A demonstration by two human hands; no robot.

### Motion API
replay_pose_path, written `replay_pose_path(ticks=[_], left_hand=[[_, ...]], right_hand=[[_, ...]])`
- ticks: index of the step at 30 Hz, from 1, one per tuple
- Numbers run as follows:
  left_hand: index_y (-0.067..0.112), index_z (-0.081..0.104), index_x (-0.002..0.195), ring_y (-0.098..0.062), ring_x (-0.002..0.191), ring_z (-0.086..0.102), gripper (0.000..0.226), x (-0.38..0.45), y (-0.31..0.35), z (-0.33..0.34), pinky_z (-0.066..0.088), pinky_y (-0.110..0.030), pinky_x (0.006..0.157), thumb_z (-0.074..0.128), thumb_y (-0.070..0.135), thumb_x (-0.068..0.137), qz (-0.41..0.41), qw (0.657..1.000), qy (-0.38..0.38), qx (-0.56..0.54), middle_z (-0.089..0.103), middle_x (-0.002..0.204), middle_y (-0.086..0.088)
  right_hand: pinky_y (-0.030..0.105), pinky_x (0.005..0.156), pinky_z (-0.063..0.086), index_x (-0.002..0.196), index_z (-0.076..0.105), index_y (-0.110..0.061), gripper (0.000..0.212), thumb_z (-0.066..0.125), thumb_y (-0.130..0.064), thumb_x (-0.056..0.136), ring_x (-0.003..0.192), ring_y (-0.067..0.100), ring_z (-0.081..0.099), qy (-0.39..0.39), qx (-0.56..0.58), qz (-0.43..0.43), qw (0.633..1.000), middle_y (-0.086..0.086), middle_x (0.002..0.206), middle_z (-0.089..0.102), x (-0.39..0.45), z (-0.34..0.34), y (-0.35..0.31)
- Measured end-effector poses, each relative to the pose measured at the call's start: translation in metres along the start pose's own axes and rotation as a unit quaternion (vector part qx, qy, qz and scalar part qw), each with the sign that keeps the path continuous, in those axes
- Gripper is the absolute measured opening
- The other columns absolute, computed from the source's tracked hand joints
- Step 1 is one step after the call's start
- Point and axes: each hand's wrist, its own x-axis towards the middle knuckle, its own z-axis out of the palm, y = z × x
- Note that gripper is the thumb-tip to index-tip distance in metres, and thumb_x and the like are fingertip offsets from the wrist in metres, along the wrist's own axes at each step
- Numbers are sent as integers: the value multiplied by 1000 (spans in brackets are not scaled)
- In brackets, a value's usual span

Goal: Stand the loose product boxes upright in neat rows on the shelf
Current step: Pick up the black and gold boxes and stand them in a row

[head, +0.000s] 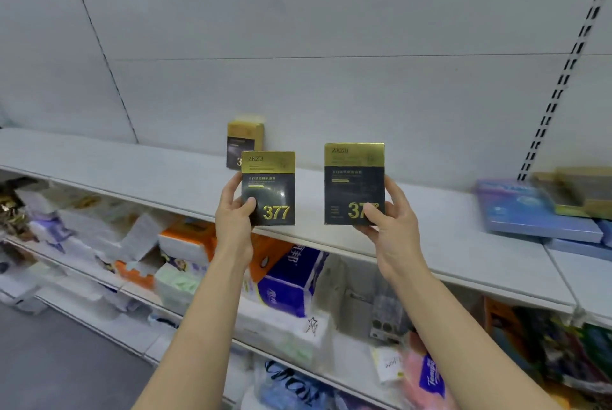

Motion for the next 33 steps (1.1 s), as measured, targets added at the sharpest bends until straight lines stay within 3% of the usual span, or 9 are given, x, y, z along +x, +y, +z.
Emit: replay_pose_path(ticks=[6,12,14,17,20,25,29,33], left_hand=[[30,53,136,-21,103,67,51,84,-4,-26,52,-42,97,46,-4,98,-16,1000,-11,17,68,115,-9],[29,53,134,-20,100,64,52,172,-10,-55,53,-32,85,45,-6,97,-62,995,-53,53,64,123,-13],[29,52,133,-21,100,64,51,198,-12,-64,52,-30,79,45,-6,97,-64,993,-73,63,64,121,-13],[30,53,131,-22,98,65,51,229,-14,-75,53,-34,84,45,-6,97,-69,991,-93,69,66,117,-14],[28,52,135,-18,91,65,52,254,-14,-79,52,-26,72,46,-6,97,-80,988,-114,73,65,112,-11],[23,50,137,-18,100,64,61,287,-17,-86,53,-29,80,51,-15,89,-62,979,-161,108,66,122,-8],[18,48,140,-16,98,62,61,301,-22,-88,48,-19,67,58,-12,88,-27,975,-174,136,65,122,-5],[21,48,139,-16,100,61,60,314,-28,-83,48,-17,69,60,-9,88,5,973,-175,150,63,124,-4]], right_hand=[[39,84,59,135,51,-22,45,52,1,96,104,23,66,40,-14,3,999,10,114,68,23,42,24],[31,72,58,132,53,-22,44,50,4,96,104,27,66,91,4,12,996,12,111,69,39,96,56],[32,74,57,130,54,-24,43,52,2,96,105,27,66,109,3,6,994,11,111,69,44,113,65],[36,78,57,129,55,-24,43,53,2,95,105,28,65,136,3,-4,991,11,111,69,48,134,76],[36,80,56,128,55,-24,41,53,1,95,105,26,65,159,5,-10,987,10,112,68,46,150,85],[38,83,56,127,55,-24,41,52,2,95,103,25,66,178,1,-22,984,8,108,70,47,174,99],[38,84,55,127,57,-23,45,52,7,93,99,26,66,187,2,-30,982,9,102,72,54,187,106],[37,86,54,122,58,-24,46,52,9,91,99,26,65,192,13,-24,981,12,104,69,66,196,108]])
